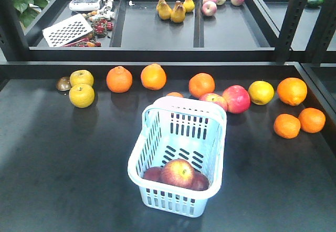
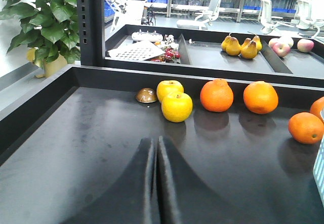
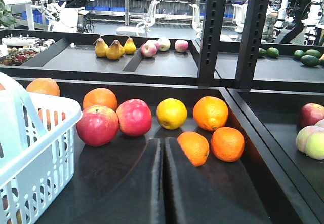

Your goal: Pick three apples into basket with both arms

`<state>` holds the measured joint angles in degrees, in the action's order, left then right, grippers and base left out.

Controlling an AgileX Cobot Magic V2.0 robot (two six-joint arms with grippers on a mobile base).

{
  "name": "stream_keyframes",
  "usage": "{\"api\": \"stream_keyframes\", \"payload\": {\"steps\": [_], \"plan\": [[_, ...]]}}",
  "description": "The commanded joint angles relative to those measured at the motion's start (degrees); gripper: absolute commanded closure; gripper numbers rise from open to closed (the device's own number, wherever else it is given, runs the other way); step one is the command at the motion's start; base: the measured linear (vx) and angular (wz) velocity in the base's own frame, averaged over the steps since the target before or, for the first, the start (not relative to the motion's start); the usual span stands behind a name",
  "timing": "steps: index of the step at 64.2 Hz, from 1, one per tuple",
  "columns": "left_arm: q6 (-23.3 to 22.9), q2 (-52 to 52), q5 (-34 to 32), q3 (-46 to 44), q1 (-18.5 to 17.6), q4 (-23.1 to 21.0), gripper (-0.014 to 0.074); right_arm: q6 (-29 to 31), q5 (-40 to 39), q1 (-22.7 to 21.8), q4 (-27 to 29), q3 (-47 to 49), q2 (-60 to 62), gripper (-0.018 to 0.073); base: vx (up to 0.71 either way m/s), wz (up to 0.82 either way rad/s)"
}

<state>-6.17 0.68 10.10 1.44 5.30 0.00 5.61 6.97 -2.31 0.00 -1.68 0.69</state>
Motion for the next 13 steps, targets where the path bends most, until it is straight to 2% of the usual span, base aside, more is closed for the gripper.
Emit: {"api": "stream_keyframes", "payload": {"steps": [1,13], "plan": [[-0.2,0.9,-4.3,0.3,-0.3,0.0,0.0603,0.3,-4.5,-0.4,-0.3,-0.7,0.8,0.0564,0.00,0.00],[-0.2,0.9,-4.3,0.3,-0.3,0.0,0.0603,0.3,-4.5,-0.4,-0.3,-0.7,0.8,0.0564,0.00,0.00]]}}
